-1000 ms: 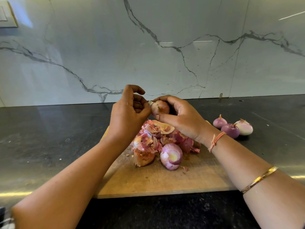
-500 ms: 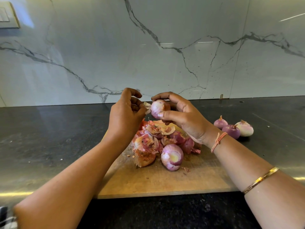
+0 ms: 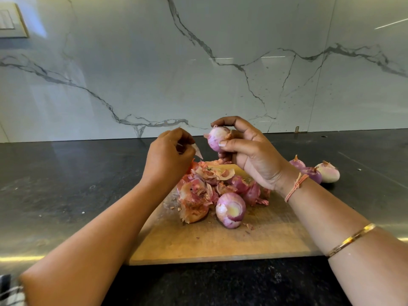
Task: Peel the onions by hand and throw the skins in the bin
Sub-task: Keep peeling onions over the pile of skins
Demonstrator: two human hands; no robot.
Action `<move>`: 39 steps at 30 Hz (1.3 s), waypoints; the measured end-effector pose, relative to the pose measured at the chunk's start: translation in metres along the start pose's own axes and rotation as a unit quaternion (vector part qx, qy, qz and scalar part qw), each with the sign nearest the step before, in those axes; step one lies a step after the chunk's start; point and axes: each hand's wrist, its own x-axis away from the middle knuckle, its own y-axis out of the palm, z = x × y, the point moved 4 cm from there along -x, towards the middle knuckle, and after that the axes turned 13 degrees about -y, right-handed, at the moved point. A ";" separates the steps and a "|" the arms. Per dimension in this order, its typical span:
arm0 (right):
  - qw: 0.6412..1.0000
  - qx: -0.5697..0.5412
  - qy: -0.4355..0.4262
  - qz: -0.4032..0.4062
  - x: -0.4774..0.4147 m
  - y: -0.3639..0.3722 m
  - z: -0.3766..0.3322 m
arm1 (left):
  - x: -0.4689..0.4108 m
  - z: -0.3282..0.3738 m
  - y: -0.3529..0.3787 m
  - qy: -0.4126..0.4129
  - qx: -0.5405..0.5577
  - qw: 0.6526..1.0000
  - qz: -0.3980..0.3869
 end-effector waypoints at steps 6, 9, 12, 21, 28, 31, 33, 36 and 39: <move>0.998 -0.015 0.031 0.056 -0.001 -0.003 0.005 | 0.016 0.019 0.004 0.108 0.106 0.982 -0.109; 0.996 -0.056 0.047 0.056 0.000 0.001 0.001 | 0.019 0.024 0.003 0.158 0.099 0.977 -0.099; 0.994 -0.071 0.071 0.044 0.002 0.005 0.001 | 0.019 0.025 0.003 0.205 0.087 0.971 -0.082; 0.989 -0.081 0.109 0.051 0.004 0.005 0.004 | 0.018 0.023 0.002 0.238 0.076 0.966 -0.060; 0.990 -0.076 0.107 0.051 0.004 0.005 0.006 | 0.017 0.022 0.005 0.228 0.079 0.968 -0.072; 0.991 -0.070 0.099 0.047 0.004 0.004 0.006 | 0.017 0.021 0.006 0.226 0.077 0.968 -0.075; 0.992 -0.068 0.096 0.047 0.004 0.004 0.007 | 0.017 0.021 0.007 0.222 0.077 0.969 -0.078; 0.992 -0.074 0.091 0.044 0.003 0.005 0.007 | 0.017 0.021 0.008 0.216 0.071 0.970 -0.084; 0.992 -0.087 0.086 0.034 0.003 0.006 0.004 | 0.016 0.020 0.008 0.206 0.072 0.972 -0.092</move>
